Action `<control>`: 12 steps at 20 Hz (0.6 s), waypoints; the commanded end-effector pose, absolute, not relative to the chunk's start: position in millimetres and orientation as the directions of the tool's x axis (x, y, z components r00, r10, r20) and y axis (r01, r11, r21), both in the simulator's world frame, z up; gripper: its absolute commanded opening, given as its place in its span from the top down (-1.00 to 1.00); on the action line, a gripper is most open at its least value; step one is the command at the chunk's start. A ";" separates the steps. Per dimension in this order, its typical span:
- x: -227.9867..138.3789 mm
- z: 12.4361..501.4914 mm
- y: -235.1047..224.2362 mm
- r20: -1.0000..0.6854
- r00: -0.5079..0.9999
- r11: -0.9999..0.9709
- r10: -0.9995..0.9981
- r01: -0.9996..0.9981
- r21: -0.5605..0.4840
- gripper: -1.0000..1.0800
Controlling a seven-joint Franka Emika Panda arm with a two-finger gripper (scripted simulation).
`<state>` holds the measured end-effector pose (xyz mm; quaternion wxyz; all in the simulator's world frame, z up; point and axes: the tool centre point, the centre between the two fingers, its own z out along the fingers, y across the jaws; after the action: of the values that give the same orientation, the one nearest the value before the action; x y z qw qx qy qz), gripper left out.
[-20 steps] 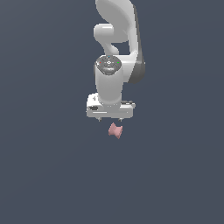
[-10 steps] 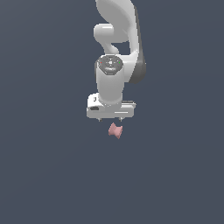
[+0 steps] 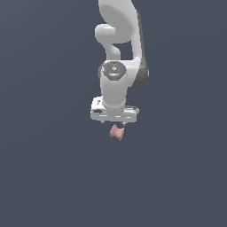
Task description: Pick up the object and move it to a goal position.
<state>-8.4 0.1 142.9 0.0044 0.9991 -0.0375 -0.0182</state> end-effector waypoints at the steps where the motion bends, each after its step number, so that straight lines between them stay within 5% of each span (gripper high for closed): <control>1: -9.2 135.5 3.4 -0.031 0.992 -0.993 -0.119 -0.118 0.009 -0.92; 12: -14.4 101.4 17.3 -0.007 0.945 -0.945 -0.327 -0.327 0.003 -0.92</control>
<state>-13.8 16.1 105.0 0.0011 0.9882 -0.1532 -0.0055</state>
